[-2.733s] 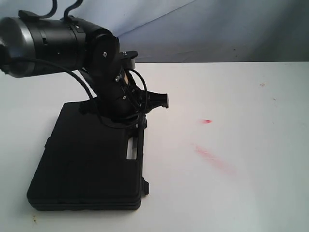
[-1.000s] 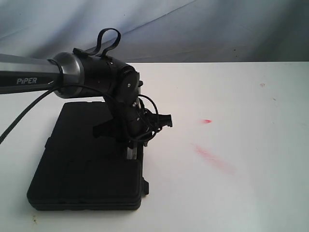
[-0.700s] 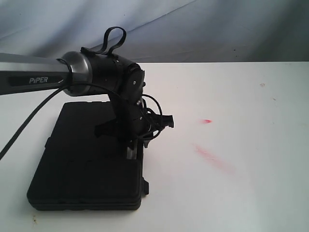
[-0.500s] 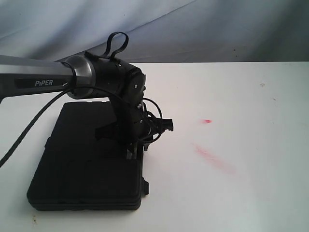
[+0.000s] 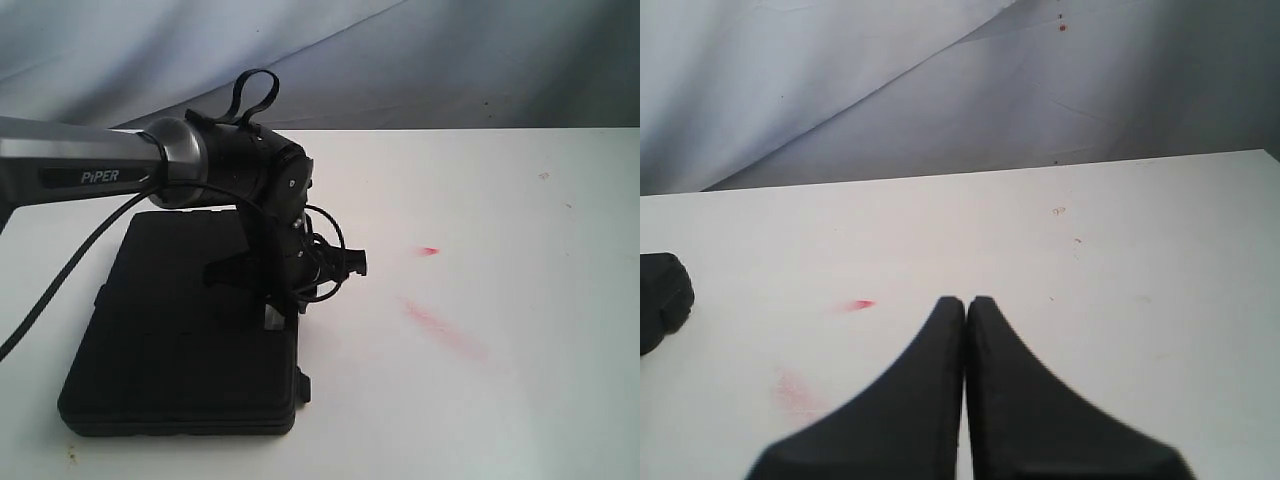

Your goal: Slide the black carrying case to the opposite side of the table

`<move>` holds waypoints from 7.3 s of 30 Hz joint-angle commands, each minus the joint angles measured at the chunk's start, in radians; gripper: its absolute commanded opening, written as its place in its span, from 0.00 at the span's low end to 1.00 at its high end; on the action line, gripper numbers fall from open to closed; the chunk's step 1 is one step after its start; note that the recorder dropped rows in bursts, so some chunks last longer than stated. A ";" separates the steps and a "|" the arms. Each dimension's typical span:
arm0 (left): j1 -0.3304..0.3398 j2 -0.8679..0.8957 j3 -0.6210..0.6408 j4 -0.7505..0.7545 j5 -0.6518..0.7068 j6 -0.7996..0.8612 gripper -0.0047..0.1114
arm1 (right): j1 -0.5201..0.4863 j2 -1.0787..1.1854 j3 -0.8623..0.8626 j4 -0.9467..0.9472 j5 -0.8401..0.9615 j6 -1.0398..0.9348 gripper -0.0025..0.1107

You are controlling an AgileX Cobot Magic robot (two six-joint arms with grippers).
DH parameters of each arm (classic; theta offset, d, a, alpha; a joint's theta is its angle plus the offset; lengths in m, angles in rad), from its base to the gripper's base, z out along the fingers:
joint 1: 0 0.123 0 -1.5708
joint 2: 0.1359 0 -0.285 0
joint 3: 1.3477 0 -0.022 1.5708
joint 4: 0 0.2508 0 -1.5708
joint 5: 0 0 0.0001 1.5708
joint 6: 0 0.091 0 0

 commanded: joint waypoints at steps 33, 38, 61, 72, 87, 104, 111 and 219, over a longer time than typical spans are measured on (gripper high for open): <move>-0.138 0.279 -0.558 -0.055 0.220 -0.090 0.04 | 0.029 -0.003 0.004 0.007 -0.004 0.001 0.02; -0.138 0.279 -0.558 -0.055 0.221 -0.086 0.04 | 0.029 -0.003 0.004 0.007 -0.004 0.001 0.02; -0.138 0.279 -0.558 -0.063 0.180 -0.061 0.05 | 0.029 -0.003 0.004 0.007 -0.004 0.001 0.02; -0.138 0.279 -0.558 -0.063 0.170 -0.059 0.05 | 0.029 -0.003 0.004 0.007 -0.004 0.001 0.02; -0.138 0.279 -0.558 -0.038 0.194 -0.033 0.36 | 0.029 -0.003 0.004 0.007 -0.004 0.001 0.02; -0.138 0.098 -0.558 0.164 0.200 0.078 0.36 | 0.029 -0.003 0.004 0.007 -0.004 0.001 0.02; -0.150 -0.069 -0.542 0.192 0.216 0.352 0.35 | 0.029 -0.003 0.004 0.007 -0.004 0.001 0.02; 0.705 -2.139 1.517 -0.019 -0.649 0.672 0.04 | 0.029 -0.003 0.004 0.007 -0.004 0.001 0.02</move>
